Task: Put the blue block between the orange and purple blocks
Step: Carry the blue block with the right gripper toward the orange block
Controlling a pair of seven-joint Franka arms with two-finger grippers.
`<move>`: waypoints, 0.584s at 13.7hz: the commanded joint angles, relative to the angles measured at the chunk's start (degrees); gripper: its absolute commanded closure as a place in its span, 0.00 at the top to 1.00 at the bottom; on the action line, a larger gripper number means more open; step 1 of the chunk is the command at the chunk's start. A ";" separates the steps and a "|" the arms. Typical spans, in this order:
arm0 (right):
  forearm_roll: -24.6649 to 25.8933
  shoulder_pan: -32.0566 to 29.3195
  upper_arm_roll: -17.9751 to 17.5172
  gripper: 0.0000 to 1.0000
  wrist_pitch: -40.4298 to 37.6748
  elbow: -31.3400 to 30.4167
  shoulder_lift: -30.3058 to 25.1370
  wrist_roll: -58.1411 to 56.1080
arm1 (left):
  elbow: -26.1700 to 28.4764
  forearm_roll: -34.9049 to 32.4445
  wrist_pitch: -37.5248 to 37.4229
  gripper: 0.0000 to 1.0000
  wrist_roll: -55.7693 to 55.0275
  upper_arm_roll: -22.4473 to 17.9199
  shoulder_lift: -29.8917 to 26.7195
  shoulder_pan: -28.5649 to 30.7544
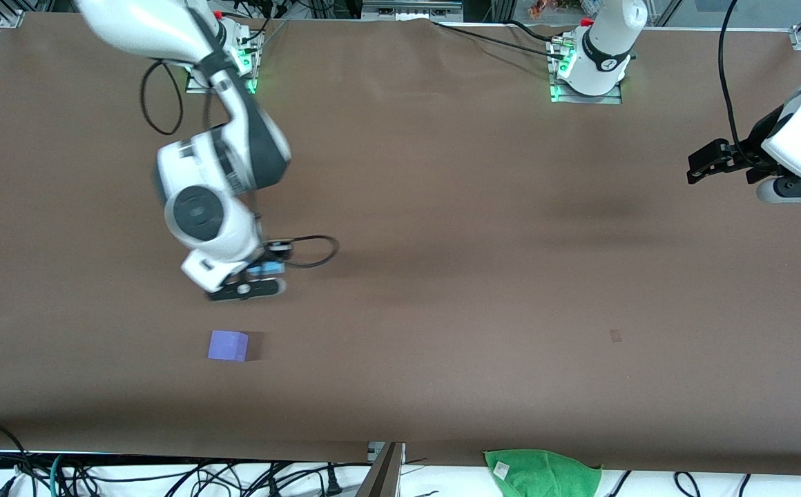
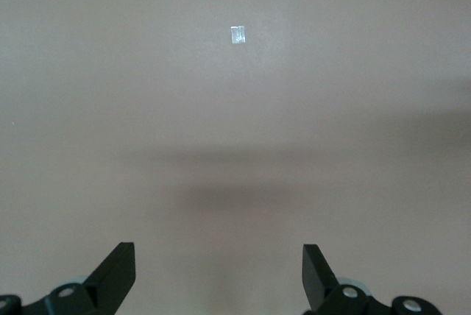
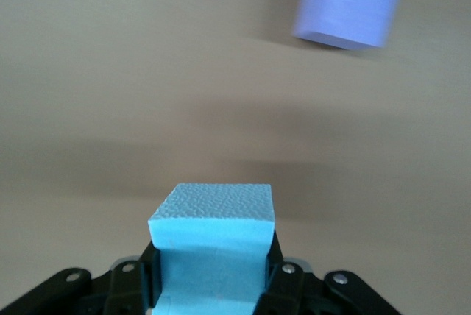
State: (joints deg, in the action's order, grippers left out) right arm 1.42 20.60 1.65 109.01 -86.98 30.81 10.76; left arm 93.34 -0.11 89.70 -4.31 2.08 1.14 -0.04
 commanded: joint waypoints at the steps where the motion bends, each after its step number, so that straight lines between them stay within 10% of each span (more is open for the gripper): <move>1: -2.03 -6.79 -0.60 0.50 5.22 -9.85 -4.53 -8.02 | -1.76 0.90 -1.28 1.00 0.09 0.02 0.71 -0.05; 8: -3.36 -6.98 -0.15 0.49 20.53 -24.10 -7.52 -7.16 | -1.76 0.90 -1.28 1.00 0.09 0.02 0.71 -0.05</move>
State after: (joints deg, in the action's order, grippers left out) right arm -0.75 13.54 1.52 126.06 -105.23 26.69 3.44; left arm 93.32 -0.10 89.70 -4.31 2.14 1.16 -0.04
